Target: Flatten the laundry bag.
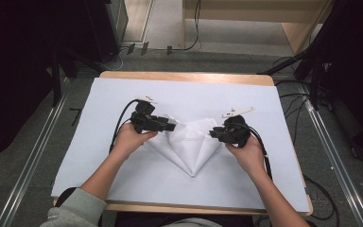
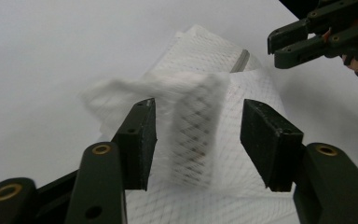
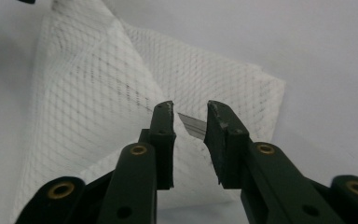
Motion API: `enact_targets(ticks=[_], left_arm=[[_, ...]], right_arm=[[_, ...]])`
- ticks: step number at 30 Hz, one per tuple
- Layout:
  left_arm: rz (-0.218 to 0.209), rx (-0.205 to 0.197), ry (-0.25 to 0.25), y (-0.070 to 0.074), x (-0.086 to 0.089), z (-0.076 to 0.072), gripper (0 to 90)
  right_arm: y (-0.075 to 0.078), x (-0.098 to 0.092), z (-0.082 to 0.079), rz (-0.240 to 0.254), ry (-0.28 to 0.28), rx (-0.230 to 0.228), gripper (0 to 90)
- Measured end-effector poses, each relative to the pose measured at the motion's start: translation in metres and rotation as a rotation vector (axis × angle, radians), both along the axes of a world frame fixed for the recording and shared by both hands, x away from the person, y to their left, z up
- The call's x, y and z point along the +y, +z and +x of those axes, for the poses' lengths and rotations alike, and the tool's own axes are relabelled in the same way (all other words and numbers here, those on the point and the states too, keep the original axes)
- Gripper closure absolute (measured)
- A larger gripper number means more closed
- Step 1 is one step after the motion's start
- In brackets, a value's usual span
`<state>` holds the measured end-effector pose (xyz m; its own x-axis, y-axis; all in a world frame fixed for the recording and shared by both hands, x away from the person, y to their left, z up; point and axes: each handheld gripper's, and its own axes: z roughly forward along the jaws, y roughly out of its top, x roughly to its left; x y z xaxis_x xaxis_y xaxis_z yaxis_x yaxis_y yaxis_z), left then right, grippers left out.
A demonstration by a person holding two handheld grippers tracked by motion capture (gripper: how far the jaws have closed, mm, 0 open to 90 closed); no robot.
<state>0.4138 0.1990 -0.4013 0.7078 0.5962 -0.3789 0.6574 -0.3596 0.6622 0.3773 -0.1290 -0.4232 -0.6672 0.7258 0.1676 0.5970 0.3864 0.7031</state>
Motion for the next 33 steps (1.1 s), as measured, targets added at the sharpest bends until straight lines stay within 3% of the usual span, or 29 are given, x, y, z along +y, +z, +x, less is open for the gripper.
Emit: enact_targets(ticks=[3,7,12,16,23,26,33], left_arm=[[-0.013,-0.012,0.009,0.005,0.015,-0.003,41.7],[0.002,-0.025,0.043,0.004,0.034,-0.006,41.5],[0.004,-0.006,0.078,-0.007,0.052,-0.011,41.6],[0.042,0.009,0.09,-0.023,0.067,-0.017,42.6],[0.085,0.074,0.088,-0.045,0.068,-0.015,44.5],[0.102,0.079,0.073,-0.05,0.063,-0.013,44.8],[0.073,0.092,0.101,-0.054,0.062,-0.01,53.5]], right_arm=[[0.004,0.005,-0.002,0.027,0.01,-0.007,69.2],[0.012,0.016,-0.003,0.043,0.042,-0.007,67.5],[0.016,0.037,-0.001,0.047,0.085,0.001,61.9],[0.018,0.053,0.004,0.038,0.117,-0.004,58.7],[0.016,0.075,0.021,0.045,0.143,0.01,50.0],[0.016,0.084,0.027,0.045,0.152,0.014,47.5],[0.012,0.109,0.039,0.033,0.171,0.029,45.6]])
